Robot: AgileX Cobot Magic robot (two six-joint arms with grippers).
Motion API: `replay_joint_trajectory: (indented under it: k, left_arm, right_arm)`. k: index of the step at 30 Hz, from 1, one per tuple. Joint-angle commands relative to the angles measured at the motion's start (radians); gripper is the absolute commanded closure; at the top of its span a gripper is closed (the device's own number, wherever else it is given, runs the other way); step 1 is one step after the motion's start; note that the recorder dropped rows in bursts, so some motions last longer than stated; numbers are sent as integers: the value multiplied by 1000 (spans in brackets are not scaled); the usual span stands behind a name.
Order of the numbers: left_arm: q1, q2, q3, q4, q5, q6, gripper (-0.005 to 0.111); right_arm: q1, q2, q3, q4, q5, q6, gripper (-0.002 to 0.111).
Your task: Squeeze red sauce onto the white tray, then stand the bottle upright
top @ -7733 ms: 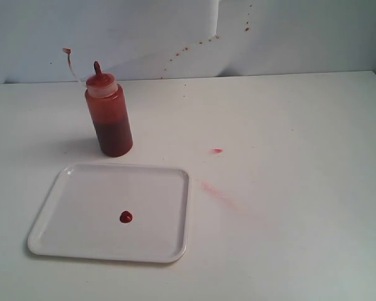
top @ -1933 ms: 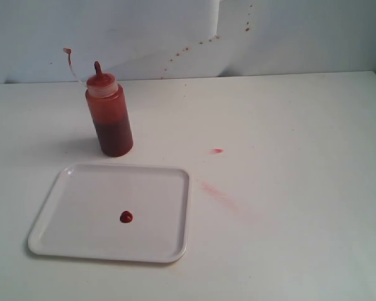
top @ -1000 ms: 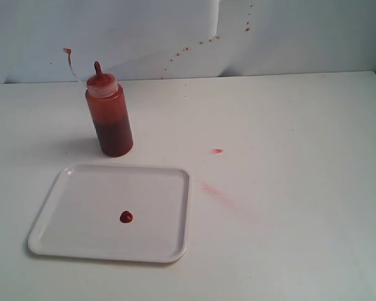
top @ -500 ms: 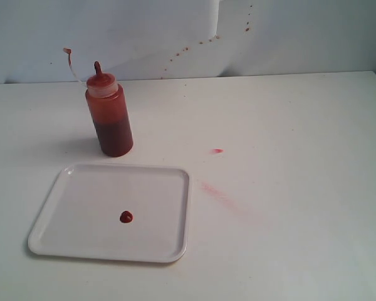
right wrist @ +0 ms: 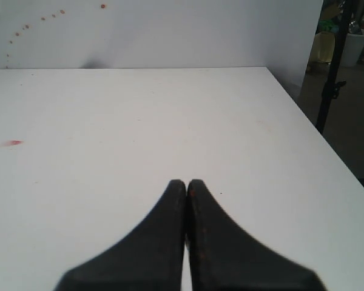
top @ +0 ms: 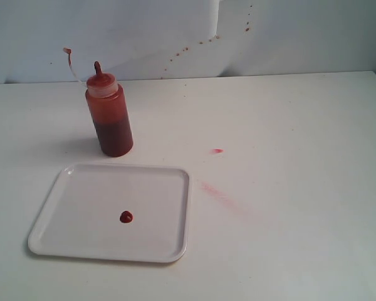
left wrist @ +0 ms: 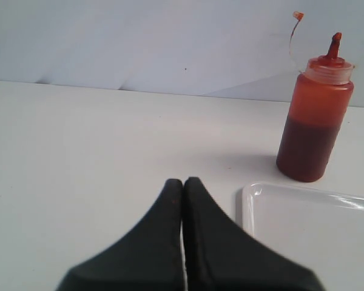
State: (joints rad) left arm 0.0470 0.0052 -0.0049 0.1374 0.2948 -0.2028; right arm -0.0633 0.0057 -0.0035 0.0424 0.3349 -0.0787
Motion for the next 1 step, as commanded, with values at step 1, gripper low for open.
replay_joint_trajectory:
  k: [1]
  left_arm:
    - [-6,-5,5,0,-7,-2,107]
  right_arm:
    - [-7,-6,4,3,-1,3,108]
